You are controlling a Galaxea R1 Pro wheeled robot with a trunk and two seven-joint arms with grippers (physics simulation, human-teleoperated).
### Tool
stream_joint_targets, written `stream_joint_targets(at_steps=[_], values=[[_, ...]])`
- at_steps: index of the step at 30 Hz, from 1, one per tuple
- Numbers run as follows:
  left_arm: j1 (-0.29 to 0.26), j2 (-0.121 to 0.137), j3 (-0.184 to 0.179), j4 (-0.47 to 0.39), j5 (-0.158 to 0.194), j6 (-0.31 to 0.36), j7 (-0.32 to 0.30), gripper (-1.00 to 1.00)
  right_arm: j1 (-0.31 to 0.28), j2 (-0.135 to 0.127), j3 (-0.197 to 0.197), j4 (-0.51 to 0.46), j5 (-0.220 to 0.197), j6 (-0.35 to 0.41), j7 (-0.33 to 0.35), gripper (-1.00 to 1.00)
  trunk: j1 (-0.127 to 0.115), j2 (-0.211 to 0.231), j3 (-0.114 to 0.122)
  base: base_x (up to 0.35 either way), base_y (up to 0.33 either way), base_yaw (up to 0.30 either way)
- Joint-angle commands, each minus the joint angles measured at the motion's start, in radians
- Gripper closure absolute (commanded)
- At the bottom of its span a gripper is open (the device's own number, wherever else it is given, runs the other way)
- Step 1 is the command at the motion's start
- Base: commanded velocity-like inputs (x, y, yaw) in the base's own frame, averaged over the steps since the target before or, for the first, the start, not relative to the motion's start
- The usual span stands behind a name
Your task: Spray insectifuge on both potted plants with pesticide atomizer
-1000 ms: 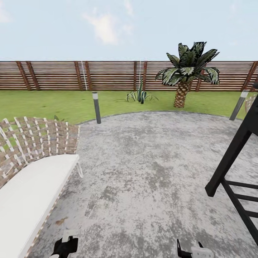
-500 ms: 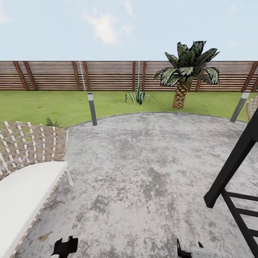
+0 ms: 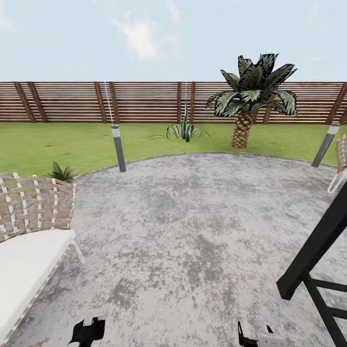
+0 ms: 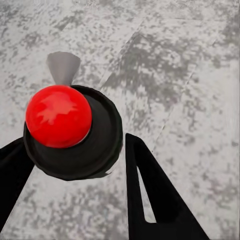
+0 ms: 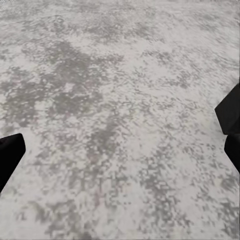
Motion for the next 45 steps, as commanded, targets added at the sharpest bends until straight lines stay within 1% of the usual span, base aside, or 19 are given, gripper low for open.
stream_joint_targets(at_steps=[1,7,41,45], values=[[-0.001,0.0,0.005,0.001,-0.011,-0.004,0.003,1.0,-0.001,0.0,0.001,0.001,0.003,-0.002,-0.005,-1.0,0.0,0.0,-0.001,0.336,0.032,0.0],[-0.001,0.0,0.004,0.001,-0.011,-0.005,0.003,1.0,-0.001,0.0,0.001,0.001,0.003,-0.002,-0.005,-1.0,0.0,0.0,-0.001,0.31,0.149,0.0],[-0.001,0.0,0.004,0.001,-0.011,-0.005,0.003,1.0,-0.001,0.0,0.001,0.001,0.003,-0.002,-0.005,-1.0,0.0,0.0,-0.001,0.282,0.229,0.0],[-0.001,0.0,0.004,0.001,-0.011,-0.005,0.003,1.0,-0.001,0.0,0.001,0.001,0.003,-0.002,-0.005,-1.0,0.0,0.0,-0.001,0.185,0.067,0.0]])
